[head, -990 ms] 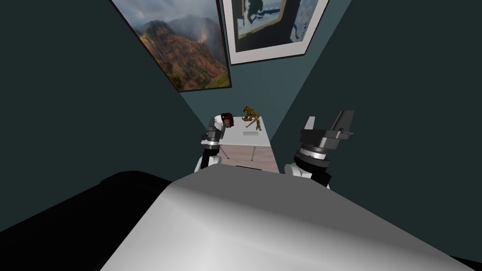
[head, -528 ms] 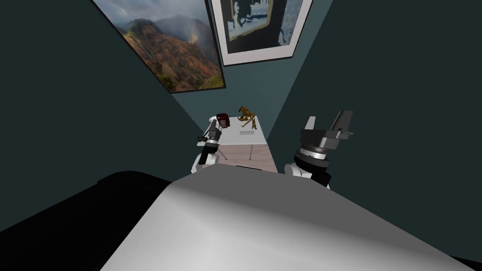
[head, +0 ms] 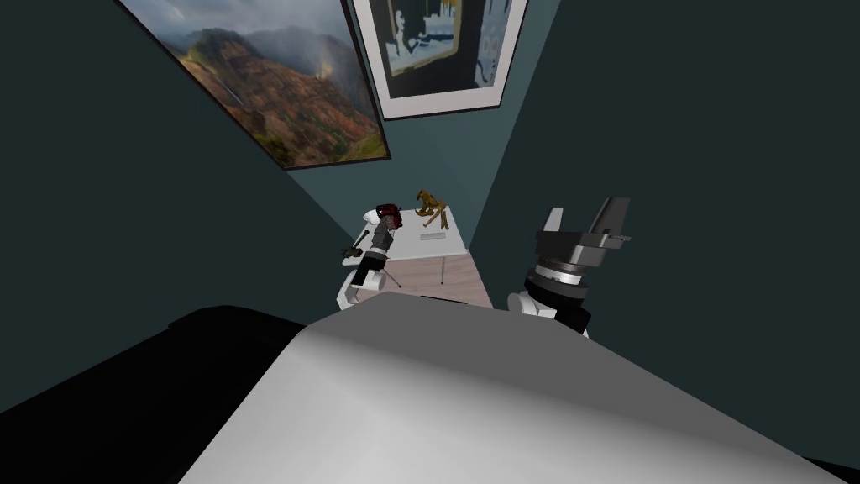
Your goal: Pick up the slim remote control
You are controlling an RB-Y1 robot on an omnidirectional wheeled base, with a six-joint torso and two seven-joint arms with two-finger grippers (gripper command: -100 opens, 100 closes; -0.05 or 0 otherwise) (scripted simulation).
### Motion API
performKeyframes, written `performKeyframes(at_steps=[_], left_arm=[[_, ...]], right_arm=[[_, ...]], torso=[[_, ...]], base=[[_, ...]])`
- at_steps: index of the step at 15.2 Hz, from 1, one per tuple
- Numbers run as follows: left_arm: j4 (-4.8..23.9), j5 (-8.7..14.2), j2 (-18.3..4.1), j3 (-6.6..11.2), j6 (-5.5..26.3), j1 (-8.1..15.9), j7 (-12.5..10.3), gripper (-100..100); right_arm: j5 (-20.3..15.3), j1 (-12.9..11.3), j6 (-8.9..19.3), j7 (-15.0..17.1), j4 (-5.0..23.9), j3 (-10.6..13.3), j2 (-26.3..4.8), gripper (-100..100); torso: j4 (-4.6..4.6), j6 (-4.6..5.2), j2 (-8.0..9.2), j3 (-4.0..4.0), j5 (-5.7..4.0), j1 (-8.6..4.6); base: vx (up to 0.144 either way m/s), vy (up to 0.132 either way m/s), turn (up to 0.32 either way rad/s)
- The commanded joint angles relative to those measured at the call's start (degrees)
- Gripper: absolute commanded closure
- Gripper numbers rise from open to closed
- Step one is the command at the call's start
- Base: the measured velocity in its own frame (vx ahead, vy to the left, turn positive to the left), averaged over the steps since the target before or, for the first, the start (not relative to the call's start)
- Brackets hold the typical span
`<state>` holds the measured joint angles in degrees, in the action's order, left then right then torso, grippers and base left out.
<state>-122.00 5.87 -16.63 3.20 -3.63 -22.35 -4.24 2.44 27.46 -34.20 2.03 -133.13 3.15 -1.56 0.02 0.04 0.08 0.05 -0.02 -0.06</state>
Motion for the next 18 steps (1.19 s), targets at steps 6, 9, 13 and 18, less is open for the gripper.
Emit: performKeyframes(at_steps=[6,9,13,18], left_arm=[[3.5,3.2,-4.0,2.89,8.4,2.2,-0.9,-100],[5.0,4.5,-5.6,4.09,11.9,3.1,-1.4,-100],[6.5,5.9,-7.1,5.32,17.3,4.0,-1.8,-100],[8.1,7.3,-8.6,6.57,22.2,4.9,-2.3,-100]], right_arm=[[0.0,0.0,0.0,0.0,0.0,0.0,0.0,0],[0.0,0.0,0.0,0.0,0.0,0.0,0.0,0],[0.0,0.0,0.0,0.0,0.0,0.0,0.0,0],[0.0,0.0,0.0,0.0,0.0,0.0,0.0,0]], torso=[[0.00,-0.03,0.00,0.00,0.00,-0.01],[-0.01,-0.03,-0.03,-0.01,0.00,0.00],[-0.01,-0.01,-0.03,-0.02,-0.01,-0.02],[-0.01,-0.03,-0.06,-0.03,0.00,-0.01]], base=[[-0.018,-0.027,-0.156],[-0.011,-0.028,-0.167],[-0.010,-0.033,-0.175],[-0.002,-0.024,-0.121]])
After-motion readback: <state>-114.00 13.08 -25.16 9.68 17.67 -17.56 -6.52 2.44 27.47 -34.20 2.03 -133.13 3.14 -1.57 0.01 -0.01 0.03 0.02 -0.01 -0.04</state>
